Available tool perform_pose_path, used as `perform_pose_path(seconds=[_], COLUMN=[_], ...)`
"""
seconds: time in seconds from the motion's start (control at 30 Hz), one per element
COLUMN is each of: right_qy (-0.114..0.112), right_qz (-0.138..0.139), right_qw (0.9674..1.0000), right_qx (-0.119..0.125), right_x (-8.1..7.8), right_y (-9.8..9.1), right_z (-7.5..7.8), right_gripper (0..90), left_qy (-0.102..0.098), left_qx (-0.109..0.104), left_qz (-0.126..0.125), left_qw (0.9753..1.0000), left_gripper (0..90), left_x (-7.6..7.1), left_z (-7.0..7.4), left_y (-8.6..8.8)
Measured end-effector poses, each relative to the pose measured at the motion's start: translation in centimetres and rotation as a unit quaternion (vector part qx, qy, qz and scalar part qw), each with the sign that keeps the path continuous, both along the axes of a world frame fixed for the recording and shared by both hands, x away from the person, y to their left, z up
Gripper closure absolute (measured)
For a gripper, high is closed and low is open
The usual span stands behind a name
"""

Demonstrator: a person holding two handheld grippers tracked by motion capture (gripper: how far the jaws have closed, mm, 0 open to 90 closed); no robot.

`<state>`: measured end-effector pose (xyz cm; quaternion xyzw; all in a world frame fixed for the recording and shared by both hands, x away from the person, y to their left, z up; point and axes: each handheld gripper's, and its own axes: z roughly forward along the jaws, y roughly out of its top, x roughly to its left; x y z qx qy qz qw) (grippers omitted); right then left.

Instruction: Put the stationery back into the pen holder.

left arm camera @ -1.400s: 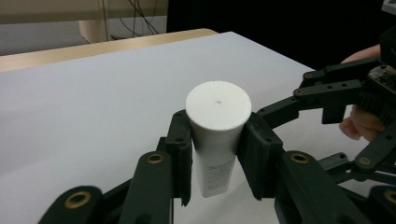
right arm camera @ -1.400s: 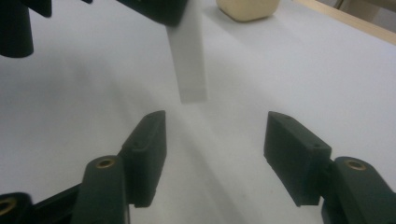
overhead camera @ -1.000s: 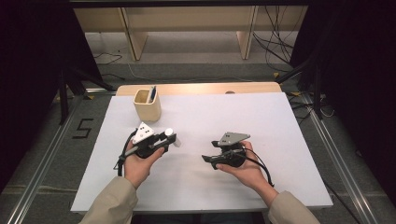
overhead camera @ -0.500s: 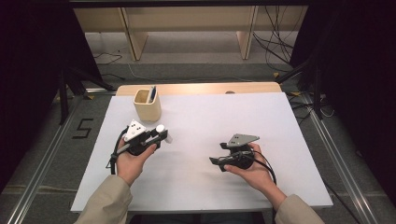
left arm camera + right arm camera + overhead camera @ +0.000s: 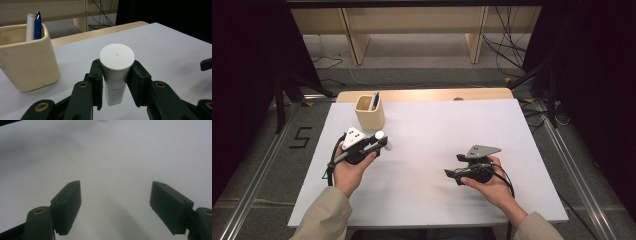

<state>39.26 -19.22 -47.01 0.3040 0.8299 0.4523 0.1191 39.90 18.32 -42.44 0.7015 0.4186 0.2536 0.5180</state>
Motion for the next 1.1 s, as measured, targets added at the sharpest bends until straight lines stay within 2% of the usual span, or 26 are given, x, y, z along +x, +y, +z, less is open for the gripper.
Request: perform_pose_path(seconds=[0.37, 1.1], right_qy=[0.001, 0.0], right_qz=[-0.012, -0.022], right_qw=[0.9999, 0.9997], right_qx=[0.003, 0.008], right_x=[-0.3, -0.5], right_y=[-0.8, -1.2], right_z=[-0.1, -0.3], right_gripper=[22.2, 21.8], left_qy=[-0.011, -0.027], left_qx=[0.003, 0.009], left_qz=[0.014, 0.041], left_qw=[0.9998, 0.9987], left_gripper=[66.9, 67.0], left_x=[0.5, 2.2], left_z=[0.6, 1.5], left_y=[0.6, 1.6])
